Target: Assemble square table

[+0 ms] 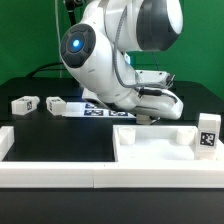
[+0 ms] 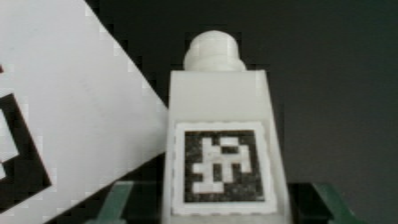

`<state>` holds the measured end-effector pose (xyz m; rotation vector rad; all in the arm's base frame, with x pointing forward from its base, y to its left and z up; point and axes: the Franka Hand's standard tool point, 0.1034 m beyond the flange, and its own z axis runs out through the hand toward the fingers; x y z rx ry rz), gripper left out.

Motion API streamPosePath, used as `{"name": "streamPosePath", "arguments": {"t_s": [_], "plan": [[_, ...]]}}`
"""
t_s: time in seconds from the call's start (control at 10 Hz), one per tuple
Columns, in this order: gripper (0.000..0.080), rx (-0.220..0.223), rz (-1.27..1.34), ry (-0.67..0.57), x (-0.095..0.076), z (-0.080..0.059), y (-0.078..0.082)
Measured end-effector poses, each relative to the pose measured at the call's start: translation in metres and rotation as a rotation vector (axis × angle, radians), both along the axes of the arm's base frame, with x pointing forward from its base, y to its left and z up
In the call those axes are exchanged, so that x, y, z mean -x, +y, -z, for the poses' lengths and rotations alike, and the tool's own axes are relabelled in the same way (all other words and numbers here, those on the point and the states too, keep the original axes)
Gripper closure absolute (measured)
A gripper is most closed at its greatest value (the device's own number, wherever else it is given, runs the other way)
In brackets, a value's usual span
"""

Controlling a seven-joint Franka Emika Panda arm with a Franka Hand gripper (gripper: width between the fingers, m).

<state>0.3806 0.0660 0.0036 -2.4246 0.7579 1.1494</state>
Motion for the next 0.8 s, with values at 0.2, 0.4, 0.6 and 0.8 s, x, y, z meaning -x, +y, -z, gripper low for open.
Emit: {"name": "streamPosePath", "arguments": {"t_s": [0.2, 0.4, 0.6, 0.8], "plan": [[0.0511, 0.000, 0.000, 0.000, 0.000, 0.000, 0.000], [0.0511, 0.000, -0.044, -0.008, -0.009, -0.018, -0.010], [0.0511, 0.014, -0.100, -0.095, -0.044, -0.072, -0.031], [0.0511, 0.026, -0.124, -0.131, -0.049, -0.090, -0.030]]}}
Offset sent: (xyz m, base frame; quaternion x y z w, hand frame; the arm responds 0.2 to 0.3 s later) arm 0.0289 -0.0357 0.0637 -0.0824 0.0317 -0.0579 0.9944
